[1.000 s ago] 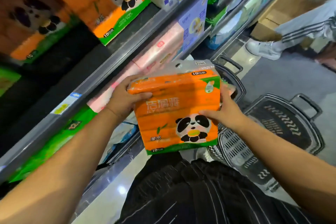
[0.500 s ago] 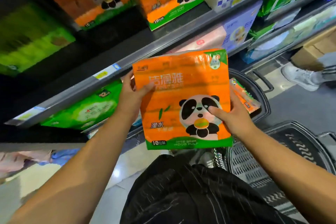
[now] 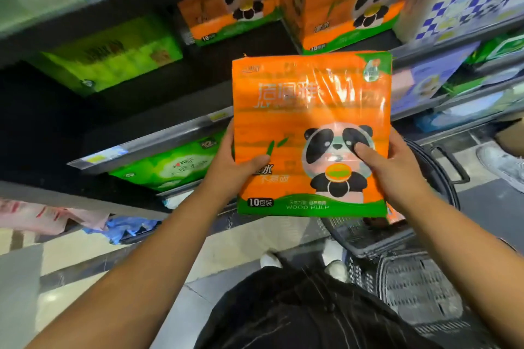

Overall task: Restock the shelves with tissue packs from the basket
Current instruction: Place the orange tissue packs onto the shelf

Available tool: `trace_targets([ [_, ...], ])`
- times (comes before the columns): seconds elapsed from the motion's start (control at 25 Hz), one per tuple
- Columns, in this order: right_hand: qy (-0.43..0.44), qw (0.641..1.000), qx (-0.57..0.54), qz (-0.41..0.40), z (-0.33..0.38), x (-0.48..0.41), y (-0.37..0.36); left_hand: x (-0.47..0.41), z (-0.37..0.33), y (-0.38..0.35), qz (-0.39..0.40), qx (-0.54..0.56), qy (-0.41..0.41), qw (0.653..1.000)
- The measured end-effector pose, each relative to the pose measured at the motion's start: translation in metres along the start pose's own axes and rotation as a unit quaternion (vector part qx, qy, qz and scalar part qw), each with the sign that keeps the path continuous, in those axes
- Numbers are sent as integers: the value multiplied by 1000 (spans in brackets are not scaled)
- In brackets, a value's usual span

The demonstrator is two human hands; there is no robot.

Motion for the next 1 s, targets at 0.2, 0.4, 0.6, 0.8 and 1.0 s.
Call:
trace_targets([
  [0.2, -9, 996, 7, 85, 17, -14, -47, -10, -8, 47, -51, 1, -32, 998],
  [0.4, 8, 992, 62, 110, 31, -32, -70, -22, -13, 79, -85, 30, -42, 995],
  [0.6, 74, 992, 90, 52, 43, -52, -93, -35, -15, 98, -97, 61, -51, 992],
  [0.8, 52, 980, 92, 168, 55, -84, -94, -46, -26, 105, -105, 54, -63, 991],
  [1.0, 64, 964, 140, 217, 66, -125, -94, -63, -39, 102, -106, -13, -36, 994],
])
Point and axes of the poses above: each hand's wrist, its own x-axis away from the middle knuckle, its own y-axis out of the back of the hand, z = x × y, the point moved 1 cm from there along -x, towards the middle knuckle, and after that the axes turned 9 degrees about y, right-handed, at the moved point
